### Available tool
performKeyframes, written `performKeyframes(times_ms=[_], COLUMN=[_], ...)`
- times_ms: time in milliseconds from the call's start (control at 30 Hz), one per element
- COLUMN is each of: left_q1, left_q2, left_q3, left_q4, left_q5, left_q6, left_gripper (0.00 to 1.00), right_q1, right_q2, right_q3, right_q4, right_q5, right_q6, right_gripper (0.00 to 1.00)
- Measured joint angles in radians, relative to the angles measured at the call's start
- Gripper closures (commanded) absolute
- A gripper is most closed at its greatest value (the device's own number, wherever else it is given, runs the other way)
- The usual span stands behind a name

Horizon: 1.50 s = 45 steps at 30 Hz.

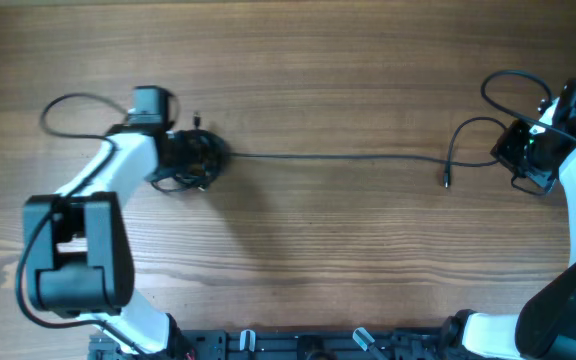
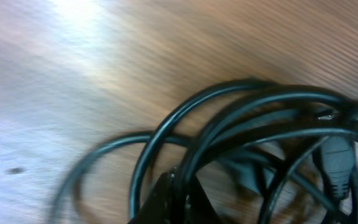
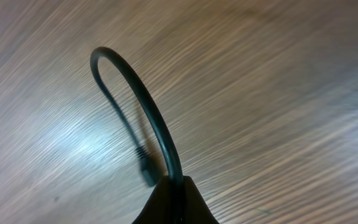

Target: Untangle cables

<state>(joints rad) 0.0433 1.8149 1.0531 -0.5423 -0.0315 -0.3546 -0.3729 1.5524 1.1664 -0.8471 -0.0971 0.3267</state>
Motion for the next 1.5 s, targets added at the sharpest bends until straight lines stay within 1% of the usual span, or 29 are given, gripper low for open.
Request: performKeyframes(times_ms=[33,100,133,167,233,333,400,433,467,500,533,567,700,733,800,867,967,1067,1133,1200,1233,1267,1333,1400,1433,1467,1500], left_q1=[0.086,0.181,0.245,0.28,0.312,0.31,0.295,0.276,0.261,0.239,0.217,0.206,0.2,0.2,0.2,0.195,0.158,0.115,0.092,0.069,0.058,0.045,0.022,0.007,0.0,-0.007,-0.014], left_q2=[0.0,0.0,0.0,0.0,0.0,0.001,0.001,0.001,0.001,0.001,0.001,0.001,0.001,0.001,0.001,0.001,0.001,0.001,0.001,0.001,0.001,0.001,0.001,0.001,0.001,0.001,0.001], left_q3=[0.0,-0.001,-0.009,-0.021,-0.054,-0.071,-0.071,-0.071,-0.071,-0.071,-0.071,-0.071,-0.071,-0.071,-0.071,-0.071,-0.071,-0.071,-0.071,-0.071,-0.071,-0.071,-0.071,-0.071,-0.071,-0.071,-0.071], left_q4=[-0.016,-0.027,-0.027,-0.014,0.042,0.075,0.098,0.109,0.115,0.122,0.125,0.126,0.127,0.127,0.129,0.132,0.145,0.158,0.162,0.163,0.164,0.169,0.172,0.178,0.182,0.184,0.184], left_q5=[0.047,0.113,0.196,0.243,0.35,0.414,0.435,0.441,0.444,0.447,0.449,0.452,0.452,0.452,0.452,0.452,0.452,0.453,0.453,0.476,0.492,0.506,0.524,0.532,0.533,0.535,0.535], left_q6=[-0.023,-0.037,-0.037,-0.037,-0.037,-0.027,-0.013,-0.002,0.002,0.008,0.012,0.013,0.016,0.017,0.018,0.02,0.02,0.02,0.02,0.02,0.02,0.02,0.02,0.02,0.02,0.02,0.02], left_gripper=[0.96,0.96,0.96,0.96,0.96,0.96,0.96,0.96,0.96,0.96,0.96,0.96,0.96,0.96,0.96,0.96,0.96,0.96,0.96,0.94,0.94,0.94,0.94,0.96,0.96,0.96,0.96], right_q1=[-0.003,-0.016,-0.045,-0.066,-0.129,-0.171,-0.174,-0.174,-0.174,-0.174,-0.174,-0.174,-0.174,-0.172,-0.134,-0.036,0.172,0.34,0.481,0.597,0.677,0.717,0.819,0.893,0.924,0.97,1.003], right_q2=[0.0,0.0,0.0,0.001,0.002,0.002,0.002,0.002,0.002,0.002,0.002,0.002,0.002,0.002,0.002,0.002,0.002,0.002,0.002,0.002,0.002,0.002,0.002,0.008,0.019,0.049,0.087], right_q3=[0.0,0.0,0.0,0.0,0.0,0.0,0.0,0.0,0.0,0.0,0.0,0.0,0.0,0.0,0.0,0.0,0.001,0.001,0.001,0.001,0.001,0.001,0.001,0.001,0.001,0.001,0.002], right_q4=[0.01,0.052,0.094,0.104,0.138,0.172,0.196,0.2,0.199,0.198,0.188,0.175,0.148,0.145,0.141,0.116,0.087,0.093,0.122,0.153,0.153,0.154,0.155,0.172,0.19,0.224,0.302], right_q5=[0.051,0.126,0.181,0.208,0.198,0.102,0.007,-0.033,-0.053,-0.067,-0.072,-0.075,-0.085,-0.112,-0.226,-0.311,-0.406,-0.423,-0.435,-0.39,-0.332,-0.3,-0.205,-0.127,-0.102,-0.078,-0.062], right_q6=[0.024,0.055,0.081,0.097,0.115,0.095,0.064,0.047,0.04,0.032,0.026,0.022,0.019,0.019,-0.006,-0.019,0.008,0.14,0.252,0.378,0.499,0.569,0.768,0.931,1.011,1.052,1.102], right_gripper=[0.96,0.96,0.96,0.96,0.96,0.95,0.66,0.55,0.36,0.15,0.03,0.0,0.01,0.01,0.01,0.01,0.0,0.0,0.0,0.01,0.03,0.04,0.04,0.03,0.0,0.0,0.0])
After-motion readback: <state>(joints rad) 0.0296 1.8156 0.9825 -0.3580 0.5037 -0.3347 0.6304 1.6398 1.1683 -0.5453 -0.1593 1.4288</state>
